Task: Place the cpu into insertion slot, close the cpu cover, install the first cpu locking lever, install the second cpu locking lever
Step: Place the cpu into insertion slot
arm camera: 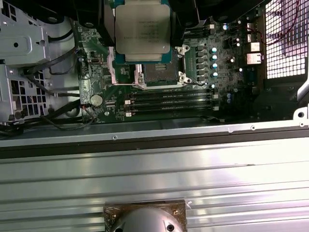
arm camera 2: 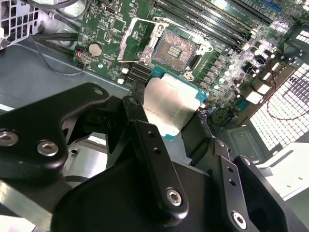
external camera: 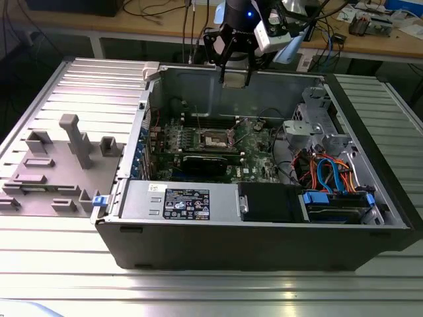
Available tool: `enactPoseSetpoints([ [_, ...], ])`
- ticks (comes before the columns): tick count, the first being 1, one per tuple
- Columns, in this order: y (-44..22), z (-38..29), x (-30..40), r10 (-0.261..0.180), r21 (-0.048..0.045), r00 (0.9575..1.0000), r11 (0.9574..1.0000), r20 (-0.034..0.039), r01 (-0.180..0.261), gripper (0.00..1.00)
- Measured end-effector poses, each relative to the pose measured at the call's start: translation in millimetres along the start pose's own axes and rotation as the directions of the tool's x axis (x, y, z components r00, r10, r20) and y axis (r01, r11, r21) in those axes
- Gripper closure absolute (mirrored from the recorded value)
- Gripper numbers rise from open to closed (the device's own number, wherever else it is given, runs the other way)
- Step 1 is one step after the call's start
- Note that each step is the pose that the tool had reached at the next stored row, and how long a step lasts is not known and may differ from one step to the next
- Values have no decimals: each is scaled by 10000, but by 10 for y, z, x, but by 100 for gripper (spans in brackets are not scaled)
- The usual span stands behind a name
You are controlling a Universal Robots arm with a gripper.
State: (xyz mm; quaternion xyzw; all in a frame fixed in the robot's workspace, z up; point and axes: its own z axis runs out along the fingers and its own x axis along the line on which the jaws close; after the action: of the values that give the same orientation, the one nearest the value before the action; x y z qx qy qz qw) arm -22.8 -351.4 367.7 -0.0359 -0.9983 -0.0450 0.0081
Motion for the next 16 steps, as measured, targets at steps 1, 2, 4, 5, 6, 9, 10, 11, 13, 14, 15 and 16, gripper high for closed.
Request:
enactPoseSetpoints([
  [1, 0, 0, 0, 0, -1, 10000, 10000, 1, 0, 46],
  [2, 0, 0, 0, 0, 0, 10000, 10000, 1, 0, 46],
  [4, 0, 0, 0, 1, 0, 10000, 10000, 1, -1, 46],
  [5, 0, 0, 0, 1, 0, 10000, 10000, 1, -1, 46],
  [6, 0, 0, 0, 2, 0, 10000, 10000, 1, -2, 46],
  [9, 0, 0, 0, 26, -1, 10000, 10000, 3, -26, 46],
  [10, 0, 0, 0, 56, -2, 10000, 10000, 6, -56, 46],
  [11, 0, 0, 0, 84, -1, 10000, 10000, 8, -84, 46],
  [13, 0, 0, 0, 126, -3, 9999, 9999, 12, -126, 46],
  [14, 0, 0, 0, 136, -3, 9999, 9999, 13, -136, 46],
  [15, 0, 0, 0, 144, -3, 9999, 9999, 14, -144, 46],
  [16, 0, 0, 0, 147, -3, 9999, 9999, 13, -147, 46],
])
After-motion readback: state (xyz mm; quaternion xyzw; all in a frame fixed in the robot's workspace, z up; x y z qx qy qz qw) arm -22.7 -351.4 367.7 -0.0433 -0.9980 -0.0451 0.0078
